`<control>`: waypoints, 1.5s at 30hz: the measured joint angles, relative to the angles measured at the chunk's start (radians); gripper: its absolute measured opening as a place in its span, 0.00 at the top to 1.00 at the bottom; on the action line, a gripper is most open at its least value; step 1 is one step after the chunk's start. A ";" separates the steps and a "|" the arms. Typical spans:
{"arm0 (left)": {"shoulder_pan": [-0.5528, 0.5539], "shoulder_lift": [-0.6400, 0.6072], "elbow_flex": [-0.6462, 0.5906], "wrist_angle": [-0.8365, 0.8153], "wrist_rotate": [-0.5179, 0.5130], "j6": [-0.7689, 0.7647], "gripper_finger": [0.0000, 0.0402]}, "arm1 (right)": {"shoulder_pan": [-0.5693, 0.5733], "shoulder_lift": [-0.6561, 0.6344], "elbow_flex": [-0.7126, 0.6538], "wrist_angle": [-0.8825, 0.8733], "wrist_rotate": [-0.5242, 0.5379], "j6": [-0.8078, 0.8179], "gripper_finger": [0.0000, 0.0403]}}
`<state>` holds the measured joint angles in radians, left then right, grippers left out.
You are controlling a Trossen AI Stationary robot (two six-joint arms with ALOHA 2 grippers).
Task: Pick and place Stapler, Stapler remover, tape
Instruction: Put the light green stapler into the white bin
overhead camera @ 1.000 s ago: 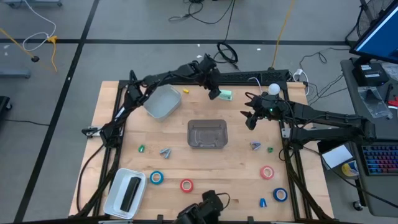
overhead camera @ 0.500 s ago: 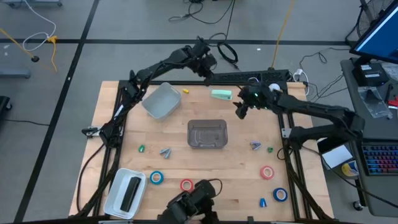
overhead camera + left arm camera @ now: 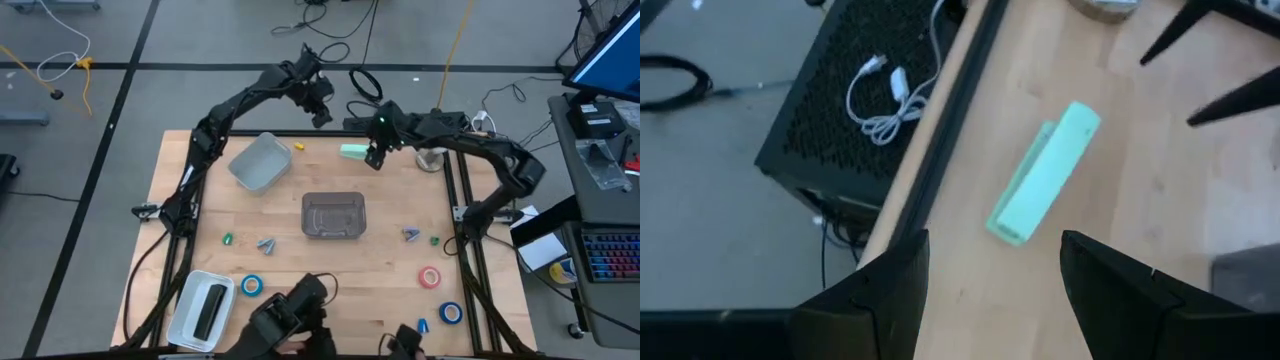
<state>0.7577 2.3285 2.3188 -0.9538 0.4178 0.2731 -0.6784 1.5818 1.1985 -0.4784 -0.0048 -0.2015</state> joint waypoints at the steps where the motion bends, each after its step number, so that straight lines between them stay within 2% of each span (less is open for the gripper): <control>1: 0.003 -0.001 0.000 0.009 0.000 0.005 0.45 | -0.004 0.022 0.027 -0.021 0.000 -0.013 0.48; 6: 0.025 -0.009 0.000 0.013 0.000 0.015 0.45 | -0.016 0.121 0.142 -0.150 0.000 -0.094 0.48; 12: 0.043 -0.009 0.000 0.015 0.001 0.021 0.45 | -0.016 0.207 0.216 -0.281 -0.004 -0.175 0.48; 24: 0.044 -0.009 0.000 0.022 0.001 0.033 0.45 | -0.013 0.219 0.221 -0.221 0.000 -0.240 0.48; 38: 0.044 -0.009 0.000 0.024 0.000 0.048 0.45 | 0.010 0.320 0.222 -0.201 0.031 -0.282 0.48; 41: 0.044 -0.009 0.000 0.024 0.000 0.051 0.45 | 0.011 0.321 0.221 -0.200 0.034 -0.283 0.51; 45: 0.044 -0.009 0.000 0.024 0.000 0.063 0.45 | 0.010 0.320 0.221 -0.199 0.036 -0.283 0.61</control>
<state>0.8021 2.3196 2.3188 -0.9295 0.4183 0.3363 -0.6682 1.9022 1.4197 -0.6777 0.0312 -0.4843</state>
